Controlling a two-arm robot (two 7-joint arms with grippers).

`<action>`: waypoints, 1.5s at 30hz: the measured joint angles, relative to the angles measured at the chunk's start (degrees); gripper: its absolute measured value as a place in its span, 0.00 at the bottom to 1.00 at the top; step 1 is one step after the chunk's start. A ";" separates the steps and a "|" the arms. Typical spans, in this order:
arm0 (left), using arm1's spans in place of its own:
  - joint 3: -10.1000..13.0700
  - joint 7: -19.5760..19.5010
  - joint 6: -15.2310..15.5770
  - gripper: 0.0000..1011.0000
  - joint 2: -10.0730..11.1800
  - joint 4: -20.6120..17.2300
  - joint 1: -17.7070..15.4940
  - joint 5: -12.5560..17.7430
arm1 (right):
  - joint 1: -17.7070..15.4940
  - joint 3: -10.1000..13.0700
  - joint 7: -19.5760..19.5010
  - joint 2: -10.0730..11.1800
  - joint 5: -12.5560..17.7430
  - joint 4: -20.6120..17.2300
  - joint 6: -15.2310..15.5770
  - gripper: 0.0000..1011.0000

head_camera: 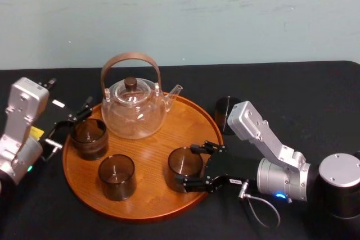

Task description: Pick up the glass from the table and place it on the tray.

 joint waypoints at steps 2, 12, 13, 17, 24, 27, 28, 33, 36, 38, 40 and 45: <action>0.00 0.00 0.00 0.99 0.00 0.00 0.00 0.00 | 0.00 0.00 0.01 0.00 0.02 0.00 0.01 0.89; 0.00 0.00 0.00 0.99 0.00 0.00 0.00 0.00 | 0.00 0.01 0.08 0.00 0.13 0.00 0.01 0.92; 0.00 0.00 0.00 0.99 0.00 0.00 0.00 0.00 | 0.00 0.02 0.09 0.01 0.16 0.00 0.01 0.96; 0.00 0.00 0.00 0.99 0.00 0.00 0.00 0.00 | 0.00 0.04 0.10 0.00 0.18 0.00 0.01 0.99; 0.00 0.00 0.00 0.99 0.00 0.00 0.00 0.00 | 0.00 0.08 0.13 0.00 0.23 0.01 0.01 0.99; 0.00 0.00 0.00 0.99 0.00 0.00 0.00 0.00 | 0.00 0.10 0.16 0.01 0.25 0.01 0.01 0.99; 0.00 0.00 0.00 0.99 0.00 0.00 0.00 0.00 | 0.00 0.10 0.16 0.01 0.25 0.01 0.01 0.99; 0.00 0.00 0.00 0.99 0.00 0.00 0.00 0.00 | 0.00 0.10 0.16 0.00 0.26 0.01 0.01 0.99; 0.00 0.00 0.00 0.99 0.00 0.00 0.00 0.00 | 0.00 0.10 0.16 0.00 0.26 0.01 0.01 0.99; 0.00 0.00 0.00 0.99 0.00 0.00 0.00 0.00 | -0.14 0.28 0.53 0.24 0.56 -0.06 -0.17 0.99; 0.00 0.00 0.00 0.99 0.00 0.00 0.00 0.00 | -0.36 0.56 0.93 0.66 0.95 -0.31 -0.37 0.99; 0.00 0.00 0.00 0.99 0.00 0.00 0.00 0.00 | -1.73 1.73 1.71 2.61 2.41 -1.97 -0.67 0.99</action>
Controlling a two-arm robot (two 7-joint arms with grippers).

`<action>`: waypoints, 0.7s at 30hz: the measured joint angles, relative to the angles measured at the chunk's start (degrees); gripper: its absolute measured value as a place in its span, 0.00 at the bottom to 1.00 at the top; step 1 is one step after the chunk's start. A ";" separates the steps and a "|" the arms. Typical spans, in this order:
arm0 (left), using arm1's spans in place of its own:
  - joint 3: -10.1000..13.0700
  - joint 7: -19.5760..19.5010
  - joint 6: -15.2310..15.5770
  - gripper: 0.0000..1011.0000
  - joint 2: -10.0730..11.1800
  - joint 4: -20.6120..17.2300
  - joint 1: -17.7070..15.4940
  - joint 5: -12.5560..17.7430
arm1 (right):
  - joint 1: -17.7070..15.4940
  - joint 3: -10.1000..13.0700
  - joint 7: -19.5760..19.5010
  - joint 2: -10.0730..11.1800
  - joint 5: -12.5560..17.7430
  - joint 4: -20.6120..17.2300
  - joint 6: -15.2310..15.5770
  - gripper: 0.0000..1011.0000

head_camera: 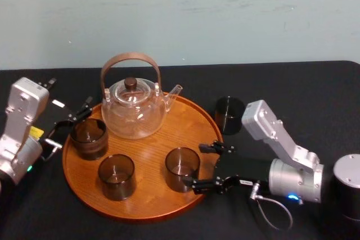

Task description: Pick up the glass from the table and place it on the tray.

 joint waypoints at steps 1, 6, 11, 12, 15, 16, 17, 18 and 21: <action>0.00 0.00 0.00 0.99 0.00 0.00 0.00 0.00 | -0.29 0.21 0.05 0.36 0.28 -0.34 -0.04 0.99; 0.00 0.00 0.00 0.99 0.00 0.00 0.00 0.00 | -2.41 1.90 0.09 2.94 1.99 -2.40 -0.27 0.99; 0.00 0.00 0.00 0.99 0.00 0.00 0.00 0.00 | -5.10 4.15 -0.17 5.82 3.92 -4.50 -0.99 0.99; 0.00 0.00 0.00 0.99 0.00 0.00 0.00 0.00 | -5.10 4.15 -0.17 5.82 3.92 -4.50 -0.99 0.99; 0.00 0.00 0.00 0.99 0.00 0.00 0.00 0.00 | -7.13 6.06 -0.34 7.97 5.41 -5.78 -2.08 0.99; 0.00 0.00 0.00 0.99 0.00 0.00 0.00 0.00 | -7.61 6.51 -0.43 8.38 5.70 -6.02 -2.32 0.99; 0.00 0.00 0.00 0.99 0.00 0.00 0.00 0.00 | -8.07 7.03 -0.56 8.84 5.99 -6.27 -2.59 0.99; 0.00 0.00 0.00 0.99 0.00 0.00 0.00 0.00 | -8.92 7.85 -0.87 9.54 6.51 -6.62 -3.02 0.99; 0.00 0.00 0.00 0.99 0.00 0.00 0.00 0.00 | -9.98 9.16 -1.46 10.35 7.17 -6.93 -3.54 0.99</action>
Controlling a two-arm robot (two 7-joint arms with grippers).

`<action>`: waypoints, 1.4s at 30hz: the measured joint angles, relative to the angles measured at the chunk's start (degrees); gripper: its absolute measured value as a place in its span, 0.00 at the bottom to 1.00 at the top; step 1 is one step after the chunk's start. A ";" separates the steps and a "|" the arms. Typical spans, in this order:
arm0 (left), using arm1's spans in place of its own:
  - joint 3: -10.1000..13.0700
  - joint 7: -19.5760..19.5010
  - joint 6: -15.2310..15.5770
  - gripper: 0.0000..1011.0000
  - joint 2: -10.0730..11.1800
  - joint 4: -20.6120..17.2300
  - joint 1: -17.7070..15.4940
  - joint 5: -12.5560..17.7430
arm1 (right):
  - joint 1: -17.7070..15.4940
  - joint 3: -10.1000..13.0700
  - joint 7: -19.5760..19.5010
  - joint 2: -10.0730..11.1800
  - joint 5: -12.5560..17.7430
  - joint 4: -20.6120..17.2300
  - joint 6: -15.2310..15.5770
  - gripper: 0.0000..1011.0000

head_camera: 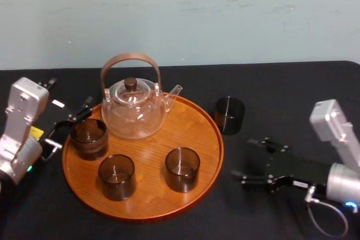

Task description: Pick up the glass from the table and place it on the tray.

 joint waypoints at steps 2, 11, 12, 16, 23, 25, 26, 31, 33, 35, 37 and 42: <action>0.00 0.00 0.00 0.99 0.00 0.00 0.00 0.00 | -0.71 0.84 -0.50 0.46 0.39 -0.12 -0.26 0.99; 0.01 0.00 0.00 0.99 0.00 0.00 0.00 0.00 | -2.56 5.16 -4.86 0.04 1.86 1.17 0.49 0.99; 0.00 0.00 0.00 0.99 0.00 0.00 0.00 0.00 | -2.36 5.46 -5.28 -0.36 1.87 1.58 0.81 0.99; 0.00 0.00 0.00 0.99 0.00 0.00 0.00 0.00 | -1.37 5.71 -5.76 -1.30 1.87 2.54 1.67 0.99; 0.00 0.00 0.00 0.99 0.00 0.00 0.00 0.00 | 1.86 5.15 -6.75 -3.82 1.60 5.03 4.50 0.99; 0.00 0.00 0.00 0.99 0.00 0.00 0.00 0.00 | 2.55 4.90 -7.00 -4.30 1.34 5.57 5.09 0.99; 0.00 0.00 0.00 0.99 0.00 0.00 0.00 0.00 | 2.95 4.76 -7.15 -4.57 1.21 5.86 5.38 0.99; 0.00 0.00 0.00 0.99 0.00 0.00 0.00 0.00 | 5.35 3.76 -8.21 -6.26 -0.06 7.84 7.14 0.99; 0.00 0.00 0.00 0.99 0.00 0.00 0.00 0.00 | 6.11 3.48 -8.50 -6.74 -0.45 8.44 7.53 0.99; 0.01 0.00 0.00 0.99 0.00 0.00 0.00 0.00 | 7.08 3.08 -8.88 -7.48 -1.04 9.29 7.99 0.99; 0.00 0.00 0.00 0.99 0.00 0.00 0.00 0.00 | 8.10 2.73 -9.26 -8.21 -1.74 10.24 8.44 0.99; 0.00 0.00 0.00 0.99 0.00 0.00 0.00 0.00 | 9.87 2.09 -9.65 -9.54 -3.08 11.86 9.03 0.99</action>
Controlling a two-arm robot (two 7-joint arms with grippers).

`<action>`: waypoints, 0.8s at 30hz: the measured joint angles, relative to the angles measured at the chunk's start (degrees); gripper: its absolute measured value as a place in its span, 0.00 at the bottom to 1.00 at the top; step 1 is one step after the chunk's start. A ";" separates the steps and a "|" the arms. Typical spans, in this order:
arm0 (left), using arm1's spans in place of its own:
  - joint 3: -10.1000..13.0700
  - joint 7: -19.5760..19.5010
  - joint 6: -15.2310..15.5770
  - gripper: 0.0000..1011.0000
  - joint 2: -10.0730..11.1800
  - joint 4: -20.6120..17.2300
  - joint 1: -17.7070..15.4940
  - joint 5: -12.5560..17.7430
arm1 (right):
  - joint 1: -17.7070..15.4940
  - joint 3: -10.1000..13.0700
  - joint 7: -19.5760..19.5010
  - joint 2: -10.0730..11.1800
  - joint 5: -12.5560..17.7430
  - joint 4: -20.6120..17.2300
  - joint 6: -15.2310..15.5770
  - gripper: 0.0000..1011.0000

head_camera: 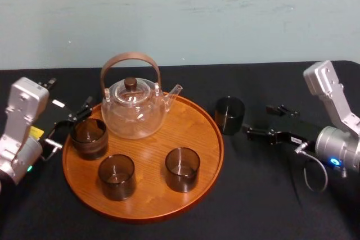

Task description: Pick up the glass from the table and place it on the tray.

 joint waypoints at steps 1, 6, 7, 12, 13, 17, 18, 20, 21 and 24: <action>0.00 0.00 0.00 0.99 0.00 0.00 0.00 0.00 | 0.56 -0.22 -0.06 -0.44 -0.44 0.60 0.12 0.99; 0.00 0.00 0.00 0.99 0.00 0.00 0.00 0.00 | 2.16 -0.90 -0.10 -1.69 -1.78 2.20 0.37 0.99; 0.00 0.00 0.00 0.99 0.00 0.01 0.00 0.00 | 2.39 -1.00 -0.10 -1.89 -1.98 2.48 0.42 0.99; 0.00 0.00 0.00 0.99 0.00 0.00 0.00 0.00 | 3.97 -1.64 0.05 -3.22 -3.34 4.26 0.54 0.99; 0.00 0.00 0.00 0.99 0.00 0.00 0.00 0.00 | 4.22 -1.73 0.11 -3.41 -3.51 4.54 0.55 0.99; 0.00 0.00 0.00 0.99 0.00 0.00 0.00 0.00 | 5.41 -2.17 0.62 -4.27 -4.36 5.89 0.57 0.99; 0.00 0.00 0.00 0.99 0.00 0.00 0.00 0.00 | 5.64 -2.25 0.71 -4.45 -4.50 6.16 0.57 0.99; 0.00 0.00 0.00 0.99 0.00 0.00 0.00 0.00 | 6.50 -2.50 1.08 -5.11 -4.98 7.26 0.57 0.99; 0.00 0.00 0.00 0.99 0.00 0.00 0.00 0.00 | 6.50 -2.50 1.08 -5.11 -4.98 7.26 0.57 0.99; 0.00 0.00 0.00 0.99 0.00 0.00 0.00 0.00 | 7.35 -2.73 1.52 -5.80 -5.46 8.33 0.63 0.99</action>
